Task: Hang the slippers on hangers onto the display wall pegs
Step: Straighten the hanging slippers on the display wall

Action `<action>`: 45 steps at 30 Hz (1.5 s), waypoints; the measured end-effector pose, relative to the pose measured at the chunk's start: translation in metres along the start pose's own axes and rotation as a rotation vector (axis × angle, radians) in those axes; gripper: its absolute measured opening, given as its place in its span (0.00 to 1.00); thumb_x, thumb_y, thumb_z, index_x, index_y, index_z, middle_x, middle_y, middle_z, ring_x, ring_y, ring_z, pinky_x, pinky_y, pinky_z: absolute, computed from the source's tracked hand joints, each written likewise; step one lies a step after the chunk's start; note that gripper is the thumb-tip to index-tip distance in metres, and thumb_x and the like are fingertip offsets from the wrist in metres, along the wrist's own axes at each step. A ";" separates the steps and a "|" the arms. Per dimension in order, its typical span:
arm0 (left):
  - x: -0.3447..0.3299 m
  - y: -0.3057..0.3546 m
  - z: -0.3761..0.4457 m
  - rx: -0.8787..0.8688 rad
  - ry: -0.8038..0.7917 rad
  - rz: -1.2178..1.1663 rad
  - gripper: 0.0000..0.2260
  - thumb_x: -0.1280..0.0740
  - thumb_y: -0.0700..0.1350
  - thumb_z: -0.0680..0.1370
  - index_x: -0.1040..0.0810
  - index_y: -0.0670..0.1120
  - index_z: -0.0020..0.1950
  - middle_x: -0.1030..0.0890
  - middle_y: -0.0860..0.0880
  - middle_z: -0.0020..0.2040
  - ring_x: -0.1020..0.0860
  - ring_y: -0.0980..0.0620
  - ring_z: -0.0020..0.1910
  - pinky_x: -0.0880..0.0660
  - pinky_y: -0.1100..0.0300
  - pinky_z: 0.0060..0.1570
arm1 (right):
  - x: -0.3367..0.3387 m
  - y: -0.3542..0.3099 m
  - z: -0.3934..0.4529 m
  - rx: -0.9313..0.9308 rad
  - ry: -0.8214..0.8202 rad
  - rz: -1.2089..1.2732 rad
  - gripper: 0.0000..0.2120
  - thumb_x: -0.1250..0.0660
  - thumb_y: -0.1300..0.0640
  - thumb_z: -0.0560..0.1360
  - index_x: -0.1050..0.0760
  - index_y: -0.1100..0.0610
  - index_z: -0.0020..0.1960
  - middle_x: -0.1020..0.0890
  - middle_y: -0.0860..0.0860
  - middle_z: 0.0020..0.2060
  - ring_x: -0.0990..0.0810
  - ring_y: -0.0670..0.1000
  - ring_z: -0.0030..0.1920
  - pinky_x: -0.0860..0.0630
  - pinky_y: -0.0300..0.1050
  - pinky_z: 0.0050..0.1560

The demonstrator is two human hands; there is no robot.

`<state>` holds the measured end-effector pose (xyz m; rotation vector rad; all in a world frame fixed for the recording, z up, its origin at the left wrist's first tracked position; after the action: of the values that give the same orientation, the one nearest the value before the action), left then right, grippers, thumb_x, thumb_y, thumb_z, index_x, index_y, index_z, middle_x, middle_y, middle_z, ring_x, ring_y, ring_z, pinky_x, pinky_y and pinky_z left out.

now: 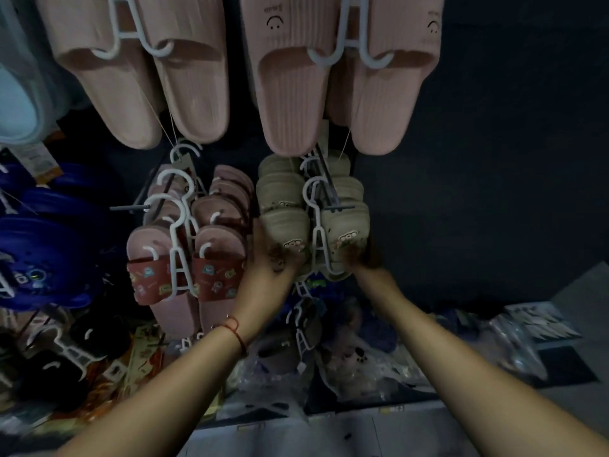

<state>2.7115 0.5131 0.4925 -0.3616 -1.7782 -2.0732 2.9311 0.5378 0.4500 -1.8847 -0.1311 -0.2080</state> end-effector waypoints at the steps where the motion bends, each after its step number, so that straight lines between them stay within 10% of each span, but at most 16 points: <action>1: 0.001 0.000 -0.013 -0.044 -0.028 0.083 0.43 0.33 0.66 0.77 0.59 0.61 0.81 0.38 0.52 0.80 0.35 0.50 0.77 0.30 0.48 0.71 | 0.001 0.010 -0.007 -0.006 0.004 -0.031 0.34 0.30 0.42 0.75 0.33 0.55 0.76 0.27 0.53 0.71 0.28 0.55 0.71 0.31 0.43 0.62; 7: -0.007 -0.057 -0.072 -0.205 -0.278 0.626 0.38 0.34 0.64 0.77 0.47 0.54 0.82 0.34 0.43 0.76 0.31 0.43 0.70 0.26 0.50 0.64 | 0.000 0.067 -0.036 0.043 0.057 -0.463 0.42 0.31 0.25 0.64 0.27 0.54 0.66 0.22 0.53 0.61 0.24 0.53 0.63 0.25 0.45 0.57; 12: -0.011 -0.096 -0.089 -0.175 -0.345 0.837 0.38 0.37 0.66 0.74 0.40 0.51 0.80 0.32 0.41 0.74 0.29 0.38 0.69 0.23 0.45 0.59 | -0.016 0.092 -0.059 0.087 -0.062 -0.811 0.43 0.36 0.30 0.73 0.42 0.52 0.80 0.34 0.56 0.75 0.35 0.57 0.74 0.35 0.51 0.72; 19: -0.034 -0.141 -0.128 -0.223 -0.321 1.026 0.38 0.27 0.58 0.70 0.34 0.50 0.77 0.29 0.38 0.69 0.26 0.35 0.62 0.24 0.43 0.55 | -0.047 0.122 -0.042 0.321 -0.212 -0.942 0.34 0.32 0.40 0.76 0.37 0.52 0.76 0.29 0.56 0.70 0.29 0.59 0.68 0.29 0.51 0.63; 27: -0.087 -0.197 -0.136 -0.275 -0.328 1.005 0.42 0.22 0.50 0.64 0.33 0.48 0.76 0.25 0.38 0.68 0.22 0.35 0.58 0.21 0.44 0.48 | -0.080 0.165 -0.006 0.531 -0.213 -1.046 0.31 0.34 0.43 0.78 0.36 0.53 0.76 0.27 0.55 0.70 0.28 0.58 0.67 0.30 0.48 0.59; 34: -0.131 -0.275 -0.119 -0.327 -0.178 0.959 0.49 0.19 0.52 0.63 0.40 0.48 0.79 0.29 0.39 0.73 0.29 0.32 0.71 0.25 0.31 0.59 | -0.104 0.221 0.052 0.547 -0.278 -1.022 0.30 0.41 0.46 0.83 0.46 0.50 0.81 0.41 0.51 0.80 0.41 0.54 0.77 0.40 0.49 0.75; 45: -0.140 -0.324 -0.072 -0.641 0.104 0.959 0.45 0.23 0.48 0.65 0.38 0.48 0.79 0.26 0.34 0.62 0.25 0.30 0.57 0.24 0.36 0.53 | -0.109 0.255 0.086 0.915 0.061 -0.950 0.30 0.36 0.44 0.77 0.34 0.53 0.75 0.23 0.52 0.64 0.26 0.55 0.62 0.32 0.51 0.64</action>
<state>2.6956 0.4993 0.1327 -1.0133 -0.5805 -1.7738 2.8807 0.5401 0.1637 -0.7886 -0.9164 -0.7081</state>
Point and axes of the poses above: each hand's wrist, its own z-axis towards the middle knuckle, its own x-axis out of the back of the hand, y = z × x, the point moved 8 cm from there along z, towards the middle knuckle
